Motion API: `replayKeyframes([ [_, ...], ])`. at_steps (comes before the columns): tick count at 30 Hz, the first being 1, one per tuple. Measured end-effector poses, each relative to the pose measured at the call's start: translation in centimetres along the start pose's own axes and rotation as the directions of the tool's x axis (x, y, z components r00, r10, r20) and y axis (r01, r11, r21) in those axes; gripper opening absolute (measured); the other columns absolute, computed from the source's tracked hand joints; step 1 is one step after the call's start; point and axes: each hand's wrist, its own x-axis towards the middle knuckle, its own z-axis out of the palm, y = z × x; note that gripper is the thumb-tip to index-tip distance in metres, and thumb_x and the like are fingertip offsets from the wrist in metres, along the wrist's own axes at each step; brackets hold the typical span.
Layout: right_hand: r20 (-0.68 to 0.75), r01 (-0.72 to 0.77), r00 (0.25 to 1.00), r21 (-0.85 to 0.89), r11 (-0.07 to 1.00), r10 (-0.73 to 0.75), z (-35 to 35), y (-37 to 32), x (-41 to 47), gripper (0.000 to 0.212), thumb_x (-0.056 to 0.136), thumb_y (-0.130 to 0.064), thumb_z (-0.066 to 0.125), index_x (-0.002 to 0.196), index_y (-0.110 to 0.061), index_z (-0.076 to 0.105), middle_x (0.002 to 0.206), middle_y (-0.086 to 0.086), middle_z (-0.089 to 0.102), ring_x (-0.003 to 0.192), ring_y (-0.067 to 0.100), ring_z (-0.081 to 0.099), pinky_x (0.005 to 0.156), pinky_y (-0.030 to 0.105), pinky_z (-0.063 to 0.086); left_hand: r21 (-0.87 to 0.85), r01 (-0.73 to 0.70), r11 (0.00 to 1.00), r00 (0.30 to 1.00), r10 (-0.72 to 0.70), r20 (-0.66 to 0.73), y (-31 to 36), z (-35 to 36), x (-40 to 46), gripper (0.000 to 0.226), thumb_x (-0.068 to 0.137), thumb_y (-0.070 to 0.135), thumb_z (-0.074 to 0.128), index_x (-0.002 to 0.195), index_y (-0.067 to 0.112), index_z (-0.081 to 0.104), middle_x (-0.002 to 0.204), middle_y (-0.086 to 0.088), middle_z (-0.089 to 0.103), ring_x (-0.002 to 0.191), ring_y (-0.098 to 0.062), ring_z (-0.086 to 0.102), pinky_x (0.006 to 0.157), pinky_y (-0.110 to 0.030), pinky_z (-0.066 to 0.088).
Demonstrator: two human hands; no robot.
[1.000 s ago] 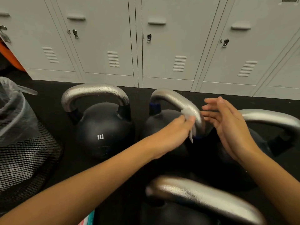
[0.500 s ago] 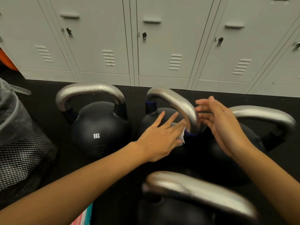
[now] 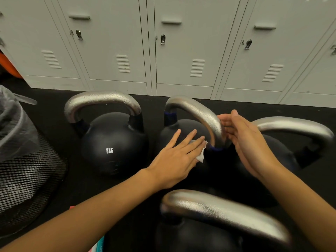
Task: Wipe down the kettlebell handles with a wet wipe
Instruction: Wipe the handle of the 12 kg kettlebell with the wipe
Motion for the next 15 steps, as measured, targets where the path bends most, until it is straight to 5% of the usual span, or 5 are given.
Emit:
replayKeyframes([
  [6, -0.011, -0.006, 1.000, -0.001, 1.000, 0.006, -0.1, -0.1, 0.1, 0.044, 0.105, -0.038, 0.035, 0.106, -0.011, 0.069, 0.103, 0.010, 0.072, 0.096, 0.016, 0.067, 0.085, 0.025, 0.049, -0.207, 0.046, 0.977, 0.998, -0.037, 0.049, -0.3, -0.6, 2.6, 0.055, 0.101, 0.036, 0.013, 0.151, 0.018, 0.028, 0.157, 0.005, 0.026, 0.148, -0.013, -0.002, 0.117, -0.033, -0.013],
  [12, -0.030, 0.024, 0.999, -0.004, 1.000, -0.024, 0.0, -0.3, 0.0, 0.038, 0.105, -0.034, 0.037, 0.100, -0.014, 0.068, 0.094, 0.006, 0.070, 0.088, 0.011, 0.066, 0.081, 0.023, 0.049, -0.320, -0.080, 0.944, 0.995, 0.058, -0.077, -0.5, 0.0, -1.5, 0.049, 0.102, 0.030, 0.024, 0.144, 0.012, 0.042, 0.151, 0.001, 0.038, 0.146, -0.009, 0.013, 0.120, -0.026, 0.000],
  [15, -0.108, 0.223, 0.963, -0.203, 0.954, -0.248, 0.3, -0.9, -0.8, 0.025, 0.104, -0.028, 0.044, 0.097, -0.024, 0.067, 0.094, -0.006, 0.068, 0.088, 0.002, 0.062, 0.084, 0.020, 0.045, -0.554, -0.008, 0.832, 0.993, -0.060, -0.105, -0.5, -0.9, -1.8, 0.047, 0.101, 0.031, 0.027, 0.132, 0.011, 0.057, 0.140, 0.000, 0.053, 0.143, -0.006, 0.025, 0.119, -0.023, 0.008],
])
